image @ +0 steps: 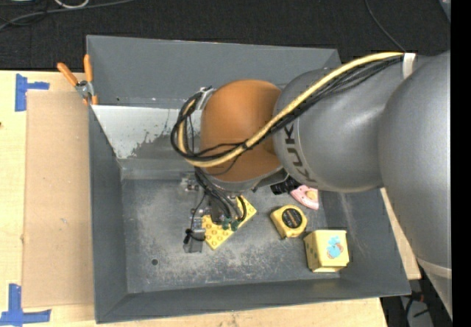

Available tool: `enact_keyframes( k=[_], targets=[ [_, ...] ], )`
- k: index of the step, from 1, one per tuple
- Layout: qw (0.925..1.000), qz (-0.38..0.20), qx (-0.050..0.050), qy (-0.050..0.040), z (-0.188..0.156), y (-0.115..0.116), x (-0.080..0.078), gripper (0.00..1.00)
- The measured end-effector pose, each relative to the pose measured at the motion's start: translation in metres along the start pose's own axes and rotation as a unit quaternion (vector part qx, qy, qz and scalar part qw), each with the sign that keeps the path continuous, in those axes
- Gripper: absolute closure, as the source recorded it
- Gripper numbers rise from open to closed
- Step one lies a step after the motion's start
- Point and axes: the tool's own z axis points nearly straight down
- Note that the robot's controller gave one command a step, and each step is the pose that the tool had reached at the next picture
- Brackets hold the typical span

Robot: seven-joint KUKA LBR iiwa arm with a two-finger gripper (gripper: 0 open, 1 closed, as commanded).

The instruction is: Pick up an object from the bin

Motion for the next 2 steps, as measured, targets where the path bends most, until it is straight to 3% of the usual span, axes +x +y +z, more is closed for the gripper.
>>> enact_keyframes(
  k=[1,2],
  targets=[
    [1.0,0.002,-0.001,-0.0036,-0.004,-0.001,-0.002,0.0],
    [0.9953,-0.097,-0.001,-0.0062,0.052,-0.054,-0.028,0.0]
  ],
)
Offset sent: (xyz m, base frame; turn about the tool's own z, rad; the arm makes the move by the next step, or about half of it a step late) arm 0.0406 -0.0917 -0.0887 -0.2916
